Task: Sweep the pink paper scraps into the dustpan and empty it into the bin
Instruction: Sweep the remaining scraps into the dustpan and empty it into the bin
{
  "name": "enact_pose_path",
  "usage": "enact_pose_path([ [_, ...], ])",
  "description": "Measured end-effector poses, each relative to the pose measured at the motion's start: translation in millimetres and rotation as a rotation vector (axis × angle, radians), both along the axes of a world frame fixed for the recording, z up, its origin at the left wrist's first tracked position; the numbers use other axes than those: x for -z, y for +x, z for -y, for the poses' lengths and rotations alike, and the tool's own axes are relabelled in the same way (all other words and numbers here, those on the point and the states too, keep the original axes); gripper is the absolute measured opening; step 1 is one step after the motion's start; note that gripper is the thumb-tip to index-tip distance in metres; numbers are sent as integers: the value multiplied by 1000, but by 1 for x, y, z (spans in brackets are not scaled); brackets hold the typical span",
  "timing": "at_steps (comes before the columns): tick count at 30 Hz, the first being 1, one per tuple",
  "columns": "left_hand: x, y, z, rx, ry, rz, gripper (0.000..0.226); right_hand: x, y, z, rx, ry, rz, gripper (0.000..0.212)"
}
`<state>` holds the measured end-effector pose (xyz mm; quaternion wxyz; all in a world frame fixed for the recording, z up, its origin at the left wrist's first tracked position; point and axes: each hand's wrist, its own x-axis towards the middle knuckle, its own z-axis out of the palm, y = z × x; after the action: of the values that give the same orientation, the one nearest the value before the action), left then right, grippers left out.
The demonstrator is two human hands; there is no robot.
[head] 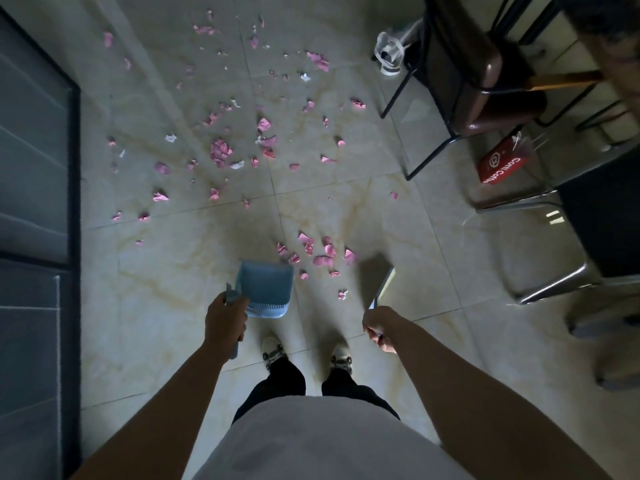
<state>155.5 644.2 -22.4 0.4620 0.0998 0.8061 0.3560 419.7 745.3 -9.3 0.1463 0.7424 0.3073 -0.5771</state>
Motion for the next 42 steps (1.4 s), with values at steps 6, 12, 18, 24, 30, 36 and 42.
enact_pose_path([
  [6, 1, -19, 25, -12, 12, 15, 15, 1, -71, 5, -36, 19, -26, 27],
  [12, 2, -37, 37, -61, 17, 64, 11, -7, -112, 18, -66, 54, -31, 20],
  [18, 7, -47, 25, -53, -22, 37, 12, -19, -100, 18, 22, 52, -63, 18],
  [24, 2, -44, 3, -84, 2, 29, 13, -26, -42, 16, 146, 56, -114, 15],
  [30, -8, -32, -12, -77, 18, 5, 8, -27, 19, -20, 118, 117, -124, 26],
  [36, -19, -29, -55, -64, 5, -46, 12, -18, 63, -88, 50, 165, -74, 22],
  [42, -28, -13, -115, -154, 10, -9, 12, -1, 93, -183, -1, 224, -39, 20],
])
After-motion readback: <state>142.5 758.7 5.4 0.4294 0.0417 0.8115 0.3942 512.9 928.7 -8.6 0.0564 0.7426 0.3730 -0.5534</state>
